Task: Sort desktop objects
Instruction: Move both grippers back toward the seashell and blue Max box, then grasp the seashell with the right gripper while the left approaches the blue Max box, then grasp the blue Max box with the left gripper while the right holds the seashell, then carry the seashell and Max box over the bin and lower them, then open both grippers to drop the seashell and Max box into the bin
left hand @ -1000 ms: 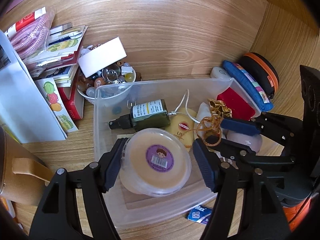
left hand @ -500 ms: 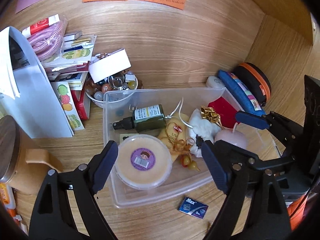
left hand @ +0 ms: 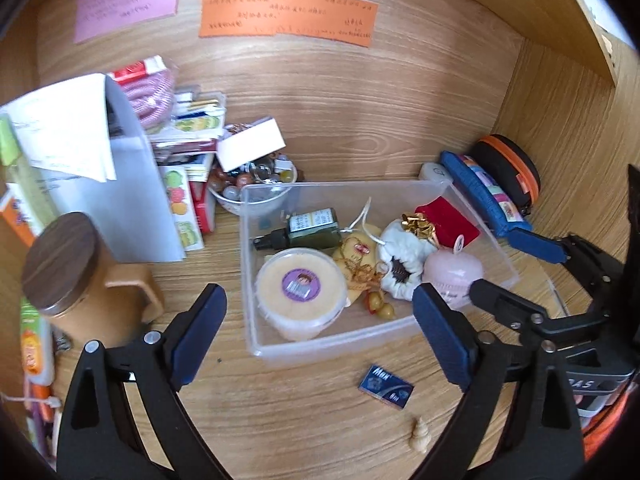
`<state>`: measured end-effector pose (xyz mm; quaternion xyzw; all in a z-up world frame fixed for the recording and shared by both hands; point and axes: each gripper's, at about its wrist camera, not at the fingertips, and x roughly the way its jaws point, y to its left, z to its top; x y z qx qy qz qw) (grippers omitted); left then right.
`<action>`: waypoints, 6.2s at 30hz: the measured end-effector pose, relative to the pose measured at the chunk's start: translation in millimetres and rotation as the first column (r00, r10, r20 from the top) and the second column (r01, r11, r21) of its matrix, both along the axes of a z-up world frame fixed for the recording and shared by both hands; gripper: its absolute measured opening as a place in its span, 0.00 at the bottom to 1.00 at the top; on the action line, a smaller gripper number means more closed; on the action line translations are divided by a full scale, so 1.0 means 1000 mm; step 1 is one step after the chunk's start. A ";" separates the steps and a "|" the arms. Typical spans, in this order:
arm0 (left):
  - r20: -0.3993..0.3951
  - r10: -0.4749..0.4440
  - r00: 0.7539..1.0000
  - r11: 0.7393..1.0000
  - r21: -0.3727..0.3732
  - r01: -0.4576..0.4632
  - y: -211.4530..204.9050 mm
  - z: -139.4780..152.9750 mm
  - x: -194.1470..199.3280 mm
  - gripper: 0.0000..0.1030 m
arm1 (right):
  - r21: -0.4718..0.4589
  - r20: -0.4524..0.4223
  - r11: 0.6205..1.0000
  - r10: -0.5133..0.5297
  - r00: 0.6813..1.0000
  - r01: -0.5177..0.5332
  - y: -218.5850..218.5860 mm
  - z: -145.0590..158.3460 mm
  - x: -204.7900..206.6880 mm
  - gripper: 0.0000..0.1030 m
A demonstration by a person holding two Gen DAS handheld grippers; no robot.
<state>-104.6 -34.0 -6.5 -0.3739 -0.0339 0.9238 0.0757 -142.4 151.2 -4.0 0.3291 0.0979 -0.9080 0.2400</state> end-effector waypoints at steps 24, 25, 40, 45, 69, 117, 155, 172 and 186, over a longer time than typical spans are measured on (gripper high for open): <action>0.014 0.074 0.997 0.996 -0.057 -0.073 -0.010 -0.043 0.074 0.94 | -0.011 0.084 0.999 0.044 0.995 -0.043 -0.012 -0.067 0.086 0.52; 0.020 0.071 0.997 0.996 -0.053 -0.070 -0.010 -0.047 0.075 0.94 | -0.002 0.094 0.999 0.051 0.994 -0.051 -0.015 -0.072 0.088 0.47; 0.087 0.035 0.996 0.997 -0.066 -0.030 0.000 -0.072 0.071 0.94 | 0.065 0.135 0.993 0.088 0.987 -0.097 -0.035 -0.103 0.095 0.20; 0.109 -0.002 0.994 0.996 -0.084 0.011 0.015 -0.077 0.060 0.94 | 0.077 0.113 0.995 0.061 0.992 -0.070 -0.027 -0.100 0.093 0.20; 0.181 -0.084 0.980 0.981 -0.155 0.113 0.071 -0.097 0.020 0.80 | -0.072 0.094 0.996 -0.040 0.995 0.047 0.052 -0.067 0.047 0.20; -0.075 -0.035 0.997 0.998 -0.056 0.031 0.028 0.001 0.034 0.51 | -0.058 -0.047 0.998 0.031 0.998 -0.034 0.005 0.001 0.035 0.20; 0.070 -0.041 0.997 0.996 -0.077 0.046 0.044 -0.040 -0.086 0.51 | 0.016 0.049 0.998 0.053 0.997 -0.054 -0.019 -0.037 -0.084 0.20; 0.068 -0.018 0.998 1.000 -0.019 0.019 0.030 -0.041 -0.088 0.65 | 0.023 0.009 0.998 0.060 0.998 -0.060 -0.017 -0.036 -0.077 0.46; -0.013 0.017 1.000 1.000 -0.003 -0.017 0.025 -0.004 -0.064 0.87 | 0.009 -0.012 0.999 0.053 0.999 -0.053 -0.014 -0.025 -0.065 0.75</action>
